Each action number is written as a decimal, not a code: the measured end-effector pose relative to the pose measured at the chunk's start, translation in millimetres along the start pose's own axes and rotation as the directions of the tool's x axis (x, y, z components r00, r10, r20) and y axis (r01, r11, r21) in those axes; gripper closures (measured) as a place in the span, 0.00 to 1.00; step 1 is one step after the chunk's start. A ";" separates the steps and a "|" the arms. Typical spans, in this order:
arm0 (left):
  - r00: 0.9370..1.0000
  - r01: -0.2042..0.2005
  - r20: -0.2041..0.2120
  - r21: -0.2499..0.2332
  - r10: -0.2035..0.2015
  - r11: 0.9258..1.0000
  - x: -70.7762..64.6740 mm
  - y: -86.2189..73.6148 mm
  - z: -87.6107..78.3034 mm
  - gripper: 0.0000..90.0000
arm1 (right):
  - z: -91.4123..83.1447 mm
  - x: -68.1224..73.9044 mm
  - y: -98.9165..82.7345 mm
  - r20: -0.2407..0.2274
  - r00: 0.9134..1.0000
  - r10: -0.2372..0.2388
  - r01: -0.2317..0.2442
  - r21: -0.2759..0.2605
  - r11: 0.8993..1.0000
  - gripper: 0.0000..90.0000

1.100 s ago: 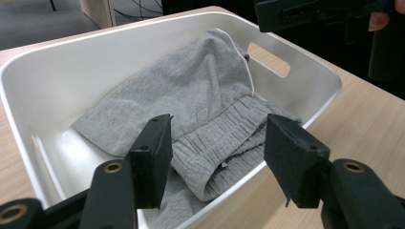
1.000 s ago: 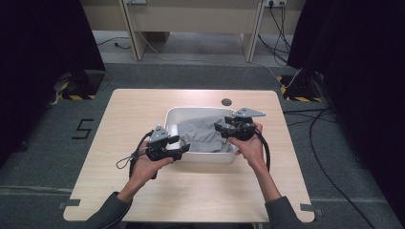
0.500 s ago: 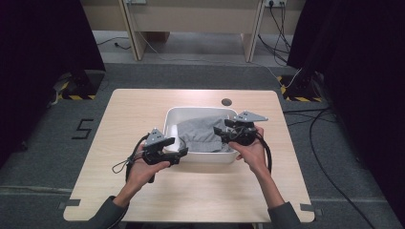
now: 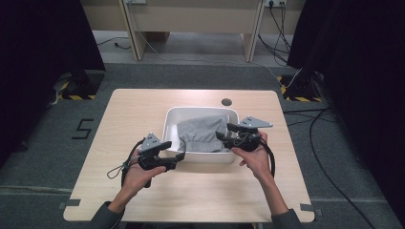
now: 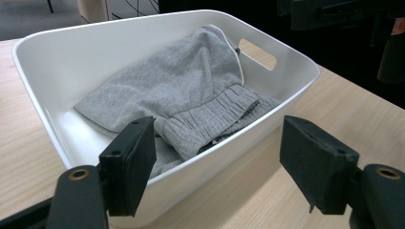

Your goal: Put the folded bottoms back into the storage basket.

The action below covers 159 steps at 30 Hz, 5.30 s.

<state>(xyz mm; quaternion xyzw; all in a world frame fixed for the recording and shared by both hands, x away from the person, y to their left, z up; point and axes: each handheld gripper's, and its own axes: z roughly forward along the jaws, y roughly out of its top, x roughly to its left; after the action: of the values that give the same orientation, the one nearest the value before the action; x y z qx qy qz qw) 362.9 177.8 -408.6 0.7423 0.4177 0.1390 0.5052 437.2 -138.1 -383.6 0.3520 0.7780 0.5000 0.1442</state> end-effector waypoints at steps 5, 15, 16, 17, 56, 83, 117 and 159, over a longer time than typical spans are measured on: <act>1.000 0.001 -0.003 -0.005 -0.001 1.000 0.8 -3.1 -5.3 0.31 | -6.6 1.8 -4.5 -0.002 1.000 -0.006 0.006 -0.010 1.000 0.45; 1.000 0.005 0.005 -0.004 -0.005 1.000 0.1 -13.5 -14.7 0.31 | -18.3 6.4 -16.8 -0.008 1.000 -0.015 0.014 -0.019 1.000 0.44; 1.000 0.006 0.005 -0.003 -0.006 1.000 -0.2 -15.0 -15.3 0.31 | -18.7 7.4 -18.3 -0.012 1.000 -0.016 0.016 -0.029 0.999 0.44; 1.000 0.004 0.005 0.000 -0.004 1.000 -0.4 -15.8 -15.5 0.31 | -21.3 8.6 -20.2 -0.011 1.000 -0.025 0.025 -0.023 0.999 0.44; 1.000 -0.012 -0.014 0.034 0.013 0.999 -1.2 -35.7 -29.4 0.30 | -37.7 29.7 -67.6 -0.081 0.996 -0.034 0.034 0.007 0.999 0.39; 1.000 -0.025 -0.007 0.092 0.025 0.995 -6.5 -83.9 -46.1 0.30 | -44.0 52.2 -104.7 -0.084 0.995 -0.057 0.063 0.070 0.996 0.38; 0.997 -0.079 0.002 0.202 0.080 0.976 -16.3 -127.7 -58.7 0.20 | -75.3 58.2 -152.5 0.012 0.999 -0.043 0.040 0.180 0.983 0.18; 0.988 -0.144 -0.022 0.230 0.153 0.962 -31.8 -147.7 -66.3 0.10 | -82.7 64.0 -181.2 0.053 0.994 -0.091 0.079 0.198 0.977 0.17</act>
<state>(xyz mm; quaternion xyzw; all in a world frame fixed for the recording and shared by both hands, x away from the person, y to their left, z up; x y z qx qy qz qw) 231.0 216.4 -499.8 0.8216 0.3841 0.1422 0.3965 270.9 -195.5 -496.9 0.3463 0.8329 0.4032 0.1543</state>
